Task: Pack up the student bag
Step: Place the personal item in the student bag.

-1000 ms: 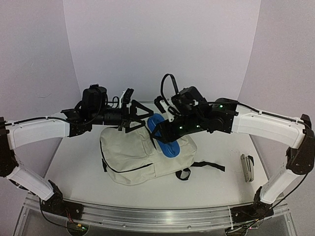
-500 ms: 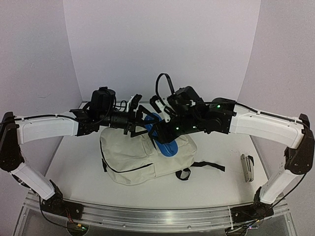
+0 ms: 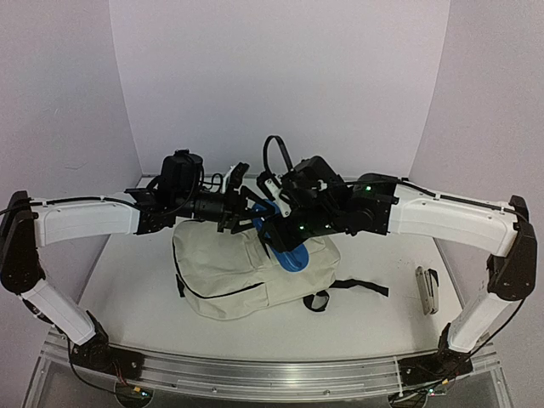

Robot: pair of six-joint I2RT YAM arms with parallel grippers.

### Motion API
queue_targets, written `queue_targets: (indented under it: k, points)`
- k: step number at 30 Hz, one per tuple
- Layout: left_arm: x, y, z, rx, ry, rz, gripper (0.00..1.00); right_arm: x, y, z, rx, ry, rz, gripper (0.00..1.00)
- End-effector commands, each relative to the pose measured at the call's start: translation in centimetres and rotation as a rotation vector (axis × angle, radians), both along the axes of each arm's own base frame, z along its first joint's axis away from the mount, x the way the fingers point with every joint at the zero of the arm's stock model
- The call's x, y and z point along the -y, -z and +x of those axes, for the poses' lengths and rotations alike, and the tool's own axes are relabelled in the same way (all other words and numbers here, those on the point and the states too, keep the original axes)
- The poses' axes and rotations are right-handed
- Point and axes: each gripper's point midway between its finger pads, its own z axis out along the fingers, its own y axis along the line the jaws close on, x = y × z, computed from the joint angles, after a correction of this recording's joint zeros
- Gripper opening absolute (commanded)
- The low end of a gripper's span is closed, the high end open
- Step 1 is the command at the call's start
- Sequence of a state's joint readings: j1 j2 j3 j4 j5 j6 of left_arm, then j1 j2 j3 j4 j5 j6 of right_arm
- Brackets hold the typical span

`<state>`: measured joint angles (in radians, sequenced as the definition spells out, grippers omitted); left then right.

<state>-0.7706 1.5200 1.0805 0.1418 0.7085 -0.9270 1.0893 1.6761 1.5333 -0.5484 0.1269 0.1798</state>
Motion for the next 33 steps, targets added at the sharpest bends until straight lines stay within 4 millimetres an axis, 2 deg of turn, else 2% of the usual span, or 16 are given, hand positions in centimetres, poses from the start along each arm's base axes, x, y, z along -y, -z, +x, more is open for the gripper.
queue_targets:
  k: [1,9,13,16,21,25,28,33]
  points:
    - [0.5,-2.0,0.6,0.037,-0.006,-0.052,0.45,0.1,-1.8,0.9,0.064,0.035,0.022,0.52]
    - [0.2,-2.2,1.2,0.041,-0.051,-0.061,0.34,1.1,-3.2,0.7,0.083,0.059,0.052,0.85]
    - [-0.4,-3.2,1.8,0.084,-0.098,-0.064,0.34,1.8,-4.6,0.4,0.085,0.079,0.098,0.96]
    - [-1.7,-4.1,2.8,0.124,-0.149,-0.047,0.34,2.4,-6.2,0.1,0.082,0.103,0.153,0.98]
    - [-6.6,-6.4,5.0,0.178,-0.279,-0.057,0.33,2.9,-8.6,-0.4,0.063,0.132,0.250,0.98]
    - [-10.8,-7.7,5.6,0.243,-0.381,0.012,0.35,3.2,-8.7,0.1,0.054,0.186,0.274,0.98]
    - [-13.8,-7.6,5.7,0.279,-0.464,0.114,0.37,3.0,-7.3,0.7,0.056,0.235,0.232,0.97]
    - [-18.3,-5.5,5.8,0.239,-0.583,0.205,0.37,2.0,-3.6,2.1,0.103,0.348,0.060,0.94]
